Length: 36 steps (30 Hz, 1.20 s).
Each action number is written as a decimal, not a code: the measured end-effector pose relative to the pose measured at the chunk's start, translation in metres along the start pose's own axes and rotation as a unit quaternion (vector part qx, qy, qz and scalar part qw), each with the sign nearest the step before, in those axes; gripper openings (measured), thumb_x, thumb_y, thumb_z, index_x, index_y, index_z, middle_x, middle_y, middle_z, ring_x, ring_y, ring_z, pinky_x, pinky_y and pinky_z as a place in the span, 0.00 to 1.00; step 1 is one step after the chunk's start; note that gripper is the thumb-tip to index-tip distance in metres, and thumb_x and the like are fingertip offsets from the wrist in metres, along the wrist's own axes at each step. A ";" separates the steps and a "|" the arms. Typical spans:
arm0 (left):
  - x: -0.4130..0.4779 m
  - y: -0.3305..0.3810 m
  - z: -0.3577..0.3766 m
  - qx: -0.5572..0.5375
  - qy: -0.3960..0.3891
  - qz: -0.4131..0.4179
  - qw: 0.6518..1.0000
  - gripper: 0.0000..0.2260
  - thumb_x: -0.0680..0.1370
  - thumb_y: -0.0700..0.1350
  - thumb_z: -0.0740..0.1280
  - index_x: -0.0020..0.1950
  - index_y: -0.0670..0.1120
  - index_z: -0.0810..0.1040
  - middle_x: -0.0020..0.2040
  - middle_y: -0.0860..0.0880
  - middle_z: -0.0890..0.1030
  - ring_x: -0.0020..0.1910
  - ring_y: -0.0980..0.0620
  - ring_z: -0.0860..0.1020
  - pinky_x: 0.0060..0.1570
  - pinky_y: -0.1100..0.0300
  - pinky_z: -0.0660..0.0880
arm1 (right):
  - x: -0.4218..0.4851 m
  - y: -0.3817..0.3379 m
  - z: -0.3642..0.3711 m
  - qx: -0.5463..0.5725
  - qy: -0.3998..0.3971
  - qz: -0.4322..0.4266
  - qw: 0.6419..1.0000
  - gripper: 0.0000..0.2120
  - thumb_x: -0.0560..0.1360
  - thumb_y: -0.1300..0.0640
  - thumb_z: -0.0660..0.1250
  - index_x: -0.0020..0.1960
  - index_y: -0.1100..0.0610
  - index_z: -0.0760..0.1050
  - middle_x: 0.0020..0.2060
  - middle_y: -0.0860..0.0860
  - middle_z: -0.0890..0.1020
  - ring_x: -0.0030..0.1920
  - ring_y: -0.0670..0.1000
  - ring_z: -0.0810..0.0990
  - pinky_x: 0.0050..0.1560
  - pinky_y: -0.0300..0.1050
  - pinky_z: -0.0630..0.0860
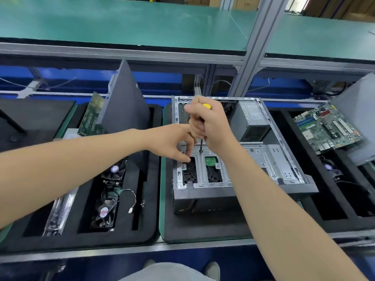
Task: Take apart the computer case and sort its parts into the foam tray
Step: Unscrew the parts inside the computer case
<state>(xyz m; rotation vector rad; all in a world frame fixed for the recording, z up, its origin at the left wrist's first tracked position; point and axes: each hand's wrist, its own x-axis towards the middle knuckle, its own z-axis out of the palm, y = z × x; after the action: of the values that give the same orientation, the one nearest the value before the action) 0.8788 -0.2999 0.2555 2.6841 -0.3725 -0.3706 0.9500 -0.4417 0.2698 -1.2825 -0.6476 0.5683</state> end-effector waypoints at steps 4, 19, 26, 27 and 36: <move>0.000 0.002 0.015 0.033 0.030 -0.023 0.999 0.04 0.72 0.53 0.75 0.40 0.55 0.83 0.62 0.58 0.70 0.52 0.68 0.71 0.48 0.77 0.66 | 0.002 0.001 0.001 0.012 0.002 0.003 1.000 0.19 0.80 0.65 0.66 0.35 0.56 0.62 0.24 0.49 0.61 0.22 0.51 0.54 0.26 0.41 0.54; 0.015 0.040 0.022 0.180 -0.025 -0.173 0.968 0.03 0.74 0.43 0.69 0.44 0.43 0.80 0.57 0.45 0.81 0.47 0.47 0.81 0.49 0.52 0.82 | -0.002 0.001 -0.010 0.023 0.006 0.016 1.000 0.19 0.79 0.64 0.66 0.33 0.56 0.63 0.23 0.49 0.60 0.22 0.51 0.53 0.26 0.44 0.52; 0.009 0.033 0.033 0.303 -0.041 -0.105 0.946 0.10 0.76 0.49 0.66 0.46 0.44 0.81 0.62 0.45 0.72 0.54 0.47 0.75 0.53 0.54 0.73 | -0.003 0.003 -0.013 0.034 0.029 0.023 0.999 0.20 0.80 0.64 0.66 0.33 0.56 0.62 0.23 0.50 0.60 0.22 0.51 0.54 0.26 0.45 0.53; 0.009 0.031 0.036 0.324 -0.038 -0.099 0.940 0.09 0.77 0.49 0.64 0.46 0.45 0.78 0.61 0.46 0.71 0.53 0.47 0.74 0.52 0.55 0.72 | -0.003 0.003 -0.013 0.036 0.031 0.026 0.999 0.20 0.80 0.63 0.66 0.33 0.55 0.62 0.24 0.50 0.60 0.22 0.51 0.54 0.26 0.44 0.54; 0.003 0.014 0.047 0.397 -0.036 -0.055 0.915 0.11 0.83 0.49 0.59 0.56 0.42 0.74 0.59 0.45 0.68 0.60 0.46 0.68 0.60 0.53 0.70 | 0.004 0.004 -0.004 0.051 0.023 0.027 0.998 0.20 0.80 0.63 0.66 0.34 0.55 0.61 0.23 0.51 0.60 0.22 0.51 0.55 0.25 0.43 0.55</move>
<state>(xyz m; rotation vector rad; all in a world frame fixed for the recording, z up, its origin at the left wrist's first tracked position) 0.8641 -0.3296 0.2190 3.5070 -0.4718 -0.4151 0.9554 -0.4408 0.2660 -1.2168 -0.5408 0.6059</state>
